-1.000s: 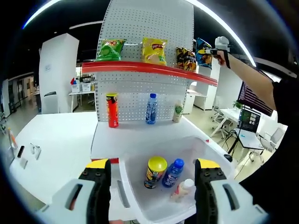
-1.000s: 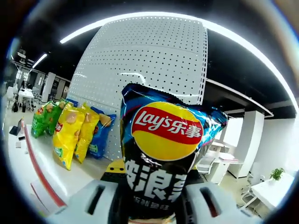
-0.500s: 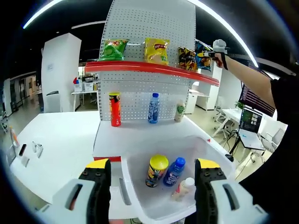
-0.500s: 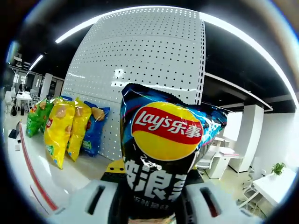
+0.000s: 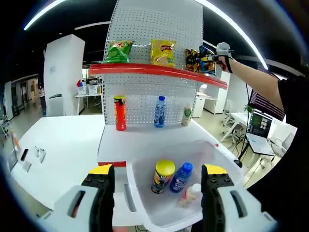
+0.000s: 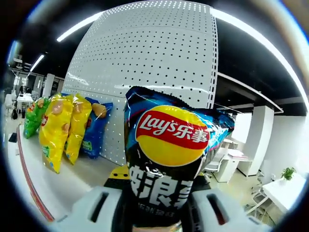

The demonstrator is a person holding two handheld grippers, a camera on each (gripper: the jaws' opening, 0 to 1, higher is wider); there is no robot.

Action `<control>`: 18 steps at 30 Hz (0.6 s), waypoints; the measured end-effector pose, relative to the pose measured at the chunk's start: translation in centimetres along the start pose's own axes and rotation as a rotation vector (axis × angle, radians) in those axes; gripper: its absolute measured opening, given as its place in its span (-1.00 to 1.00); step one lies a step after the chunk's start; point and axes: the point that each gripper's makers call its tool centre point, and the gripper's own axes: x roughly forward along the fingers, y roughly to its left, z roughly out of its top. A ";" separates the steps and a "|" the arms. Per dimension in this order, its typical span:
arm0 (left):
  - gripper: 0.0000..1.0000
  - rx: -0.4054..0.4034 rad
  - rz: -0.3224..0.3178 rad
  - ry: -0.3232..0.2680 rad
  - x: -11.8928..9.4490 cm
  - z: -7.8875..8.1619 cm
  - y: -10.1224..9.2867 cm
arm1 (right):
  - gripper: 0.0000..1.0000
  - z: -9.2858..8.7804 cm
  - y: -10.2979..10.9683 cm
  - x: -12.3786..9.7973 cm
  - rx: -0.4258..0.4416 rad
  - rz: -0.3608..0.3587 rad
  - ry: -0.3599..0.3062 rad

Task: Place the items from the shopping basket onto the snack and drink counter

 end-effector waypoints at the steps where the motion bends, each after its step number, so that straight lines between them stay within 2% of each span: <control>1: 0.45 -0.002 0.002 0.001 0.0 -0.1 0.1 | -0.39 -0.3 0.1 0.2 0.010 -0.001 0.006; 8: 0.44 -0.007 0.008 0.003 0.0 -0.2 0.3 | -0.39 -1.3 0.4 2.5 0.019 0.002 0.029; 18: 0.44 -0.011 0.021 0.008 -0.2 -0.4 0.6 | -0.36 -1.8 0.0 3.1 0.028 -0.012 0.018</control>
